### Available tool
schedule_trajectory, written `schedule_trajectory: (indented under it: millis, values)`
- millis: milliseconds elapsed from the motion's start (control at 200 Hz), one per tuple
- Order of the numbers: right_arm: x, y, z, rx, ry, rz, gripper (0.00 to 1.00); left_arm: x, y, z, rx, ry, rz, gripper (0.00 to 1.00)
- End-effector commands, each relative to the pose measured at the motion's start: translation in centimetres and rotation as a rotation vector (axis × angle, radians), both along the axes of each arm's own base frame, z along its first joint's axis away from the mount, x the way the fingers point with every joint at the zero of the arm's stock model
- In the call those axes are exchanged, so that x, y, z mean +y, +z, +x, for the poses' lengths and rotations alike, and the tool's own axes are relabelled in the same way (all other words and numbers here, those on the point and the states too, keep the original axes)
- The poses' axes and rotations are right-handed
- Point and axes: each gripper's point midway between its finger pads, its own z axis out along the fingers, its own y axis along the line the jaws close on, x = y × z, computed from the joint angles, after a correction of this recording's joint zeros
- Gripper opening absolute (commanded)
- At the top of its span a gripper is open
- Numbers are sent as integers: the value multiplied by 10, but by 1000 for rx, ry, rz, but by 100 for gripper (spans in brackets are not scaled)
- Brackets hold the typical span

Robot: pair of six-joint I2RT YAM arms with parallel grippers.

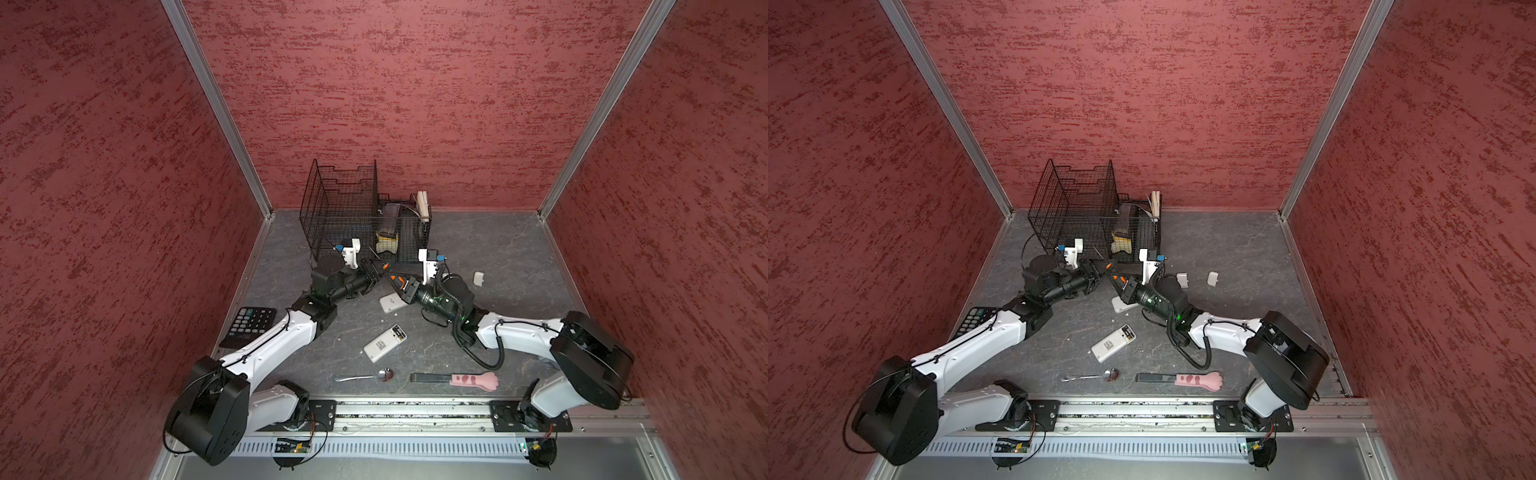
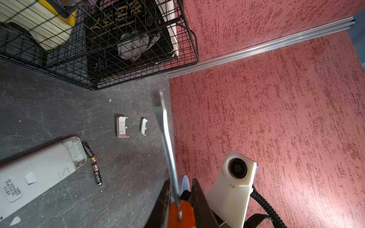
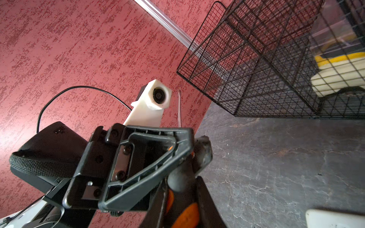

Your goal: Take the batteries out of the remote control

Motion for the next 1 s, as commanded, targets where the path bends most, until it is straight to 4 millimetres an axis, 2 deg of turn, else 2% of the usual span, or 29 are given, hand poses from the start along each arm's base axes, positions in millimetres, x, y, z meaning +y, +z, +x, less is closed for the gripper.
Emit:
schedule_trajectory:
  millis: [0, 105, 165, 180, 215, 321, 446, 621, 752, 917, 992]
  values:
    - [-10, 4, 2, 8, -41, -8, 0, 10, 9, 1, -46, 26, 26, 28]
    - [-14, -1, -2, 23, -38, -46, 0, 16, 12, 2, -59, 39, 40, 39]
    - [-16, -13, -4, 45, -38, -77, 0, 22, 13, 2, -66, 49, 53, 44]
    - [-19, -5, -7, 34, -37, -65, 0, 23, 13, 2, -67, 52, 56, 45]
    - [-21, -7, -9, 39, -33, -74, 0, 26, 14, 1, -71, 58, 66, 48]
    - [-25, -16, -19, 64, -5, -111, 0, 37, 13, -5, -78, 75, 93, 51]
    - [-33, -25, -32, 89, 22, -194, 0, 52, 3, -15, -52, 90, 115, 54]
    - [-45, -33, -53, 93, 90, -374, 0, 72, -19, -29, 40, 86, 164, 58]
    - [-68, -49, -71, 150, 128, -586, 0, 79, -44, -39, 151, 42, 256, 61]
    - [-76, -53, -98, 239, 212, -625, 0, 78, -77, -50, 249, -21, 330, 63]
    - [-84, -61, -108, 312, 219, -660, 0, 77, -92, -57, 289, -47, 363, 63]
